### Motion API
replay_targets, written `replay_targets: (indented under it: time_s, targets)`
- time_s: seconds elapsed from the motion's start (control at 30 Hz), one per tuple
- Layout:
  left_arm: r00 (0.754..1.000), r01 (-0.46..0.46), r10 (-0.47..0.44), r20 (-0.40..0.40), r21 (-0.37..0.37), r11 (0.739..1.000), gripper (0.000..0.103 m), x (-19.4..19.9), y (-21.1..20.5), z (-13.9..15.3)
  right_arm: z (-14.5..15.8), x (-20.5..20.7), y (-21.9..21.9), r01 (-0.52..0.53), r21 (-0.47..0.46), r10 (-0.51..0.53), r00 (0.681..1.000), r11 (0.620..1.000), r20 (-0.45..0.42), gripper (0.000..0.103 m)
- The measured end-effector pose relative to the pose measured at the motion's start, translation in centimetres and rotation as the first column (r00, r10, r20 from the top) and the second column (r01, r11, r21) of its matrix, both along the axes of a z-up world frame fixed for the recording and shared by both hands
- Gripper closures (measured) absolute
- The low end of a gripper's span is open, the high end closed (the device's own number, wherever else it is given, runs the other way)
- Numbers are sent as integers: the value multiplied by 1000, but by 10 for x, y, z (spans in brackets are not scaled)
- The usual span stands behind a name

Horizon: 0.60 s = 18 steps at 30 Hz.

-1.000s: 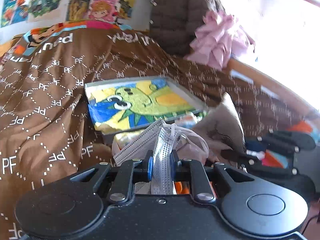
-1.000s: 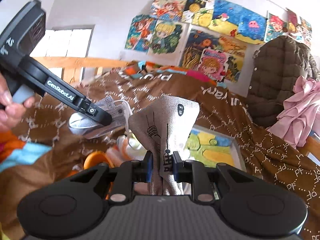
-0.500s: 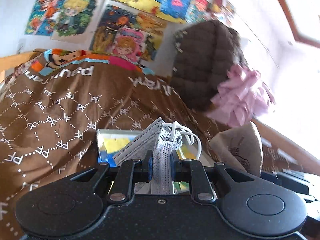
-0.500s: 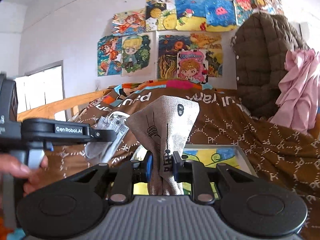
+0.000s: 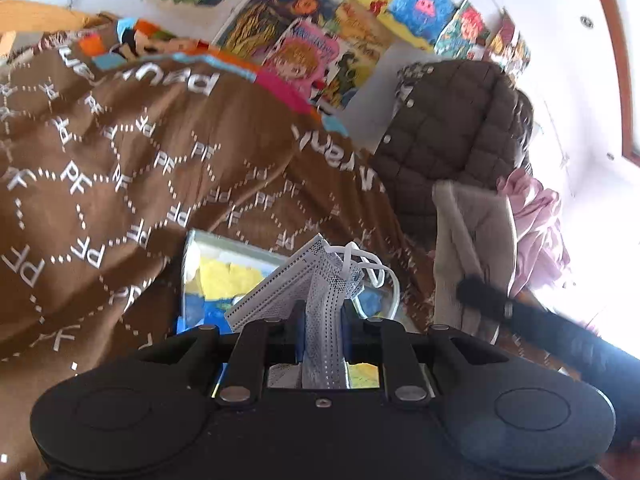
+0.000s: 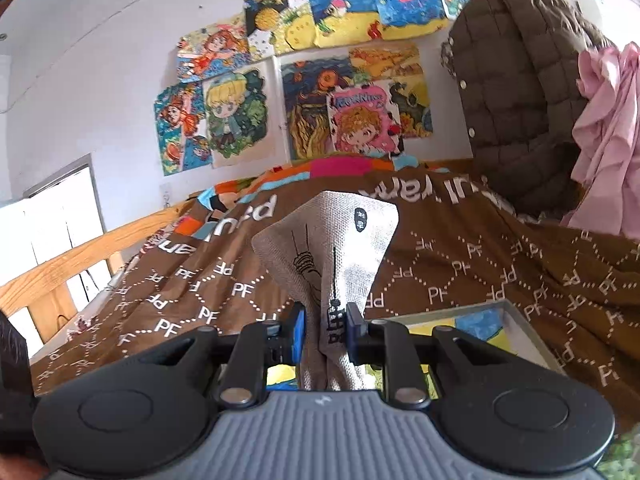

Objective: Organize soft objects
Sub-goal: 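Carry the mask and pouch over the drawing tray with both tools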

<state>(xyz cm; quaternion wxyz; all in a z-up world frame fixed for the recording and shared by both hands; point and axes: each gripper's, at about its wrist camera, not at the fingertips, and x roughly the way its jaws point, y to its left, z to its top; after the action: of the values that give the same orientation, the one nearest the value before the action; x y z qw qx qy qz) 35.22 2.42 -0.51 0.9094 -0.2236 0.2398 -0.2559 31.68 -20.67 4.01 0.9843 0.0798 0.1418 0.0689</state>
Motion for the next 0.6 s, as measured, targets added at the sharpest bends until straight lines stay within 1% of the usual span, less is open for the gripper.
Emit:
replay_targets:
  time_s: [0.13, 0.2, 0.27, 0.33, 0.4, 0.5, 0.6]
  targets:
    - [999, 14, -12, -44, 31, 999, 84, 14, -1, -19, -19, 20, 2, 1, -15, -2, 997, 1000, -83, 79]
    - [997, 15, -10, -71, 64, 998, 84, 19, -2, -28, -31, 26, 4, -3, -37, -1, 991, 999, -131, 79]
    - [994, 23, -12, -106, 107, 994, 84, 23, -2, -37, -43, 32, 5, 2, -44, -11, 980, 999, -198, 79]
    - [991, 37, -20, -133, 123, 992, 84, 25, -3, -44, -52, 34, 5, 10, -50, -22, 970, 999, -241, 79]
    - [990, 52, -33, -137, 135, 990, 84, 25, -5, -46, -58, 35, 5, 18, -56, -33, 963, 998, -267, 78]
    - [991, 73, -50, -125, 186, 980, 84, 23, -12, -44, -67, 39, 1, 33, -36, -43, 950, 999, -310, 77]
    - [990, 93, -66, -121, 227, 970, 83, 20, -20, -44, -71, 42, -3, 38, -31, -46, 942, 999, -333, 74]
